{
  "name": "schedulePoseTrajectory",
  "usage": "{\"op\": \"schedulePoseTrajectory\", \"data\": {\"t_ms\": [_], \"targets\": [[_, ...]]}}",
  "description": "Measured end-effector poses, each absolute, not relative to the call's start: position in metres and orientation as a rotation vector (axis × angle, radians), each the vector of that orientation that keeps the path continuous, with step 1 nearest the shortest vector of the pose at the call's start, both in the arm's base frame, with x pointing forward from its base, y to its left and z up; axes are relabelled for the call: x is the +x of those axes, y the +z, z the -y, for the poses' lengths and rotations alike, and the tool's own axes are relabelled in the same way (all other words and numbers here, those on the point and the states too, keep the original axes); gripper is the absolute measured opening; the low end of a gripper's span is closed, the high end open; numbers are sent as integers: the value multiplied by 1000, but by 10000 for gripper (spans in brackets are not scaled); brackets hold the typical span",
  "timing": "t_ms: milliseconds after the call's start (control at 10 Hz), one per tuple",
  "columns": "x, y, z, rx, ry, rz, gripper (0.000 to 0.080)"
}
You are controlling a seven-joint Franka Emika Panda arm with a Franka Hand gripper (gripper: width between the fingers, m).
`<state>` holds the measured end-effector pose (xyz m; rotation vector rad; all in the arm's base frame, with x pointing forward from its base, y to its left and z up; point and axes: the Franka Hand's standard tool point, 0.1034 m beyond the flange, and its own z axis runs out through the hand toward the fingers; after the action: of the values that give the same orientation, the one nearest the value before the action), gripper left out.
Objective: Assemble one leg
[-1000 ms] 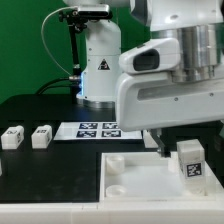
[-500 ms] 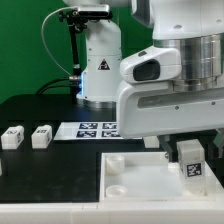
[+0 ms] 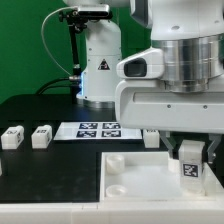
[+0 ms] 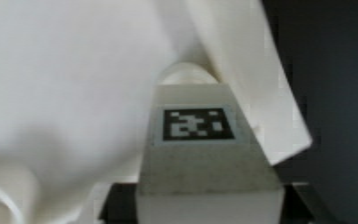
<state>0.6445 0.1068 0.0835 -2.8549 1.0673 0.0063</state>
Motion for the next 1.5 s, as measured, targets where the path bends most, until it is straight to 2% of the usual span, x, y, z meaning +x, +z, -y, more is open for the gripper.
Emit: {"op": "schedulePoseTrajectory", "data": {"t_ms": [300,700,800,900,1000,1500], "targets": [[641,83,-104,-2411,55,-1827,291],[639,84,-116,-2085,74,-2215,291],[639,83,-116,-2102,75,-2197,390],[639,83,-117,-2171,71,-2127,530],[638,83,-119,-2353,46,-1931,619],[638,83,-121,-2848,-9,-1109,648]]}}
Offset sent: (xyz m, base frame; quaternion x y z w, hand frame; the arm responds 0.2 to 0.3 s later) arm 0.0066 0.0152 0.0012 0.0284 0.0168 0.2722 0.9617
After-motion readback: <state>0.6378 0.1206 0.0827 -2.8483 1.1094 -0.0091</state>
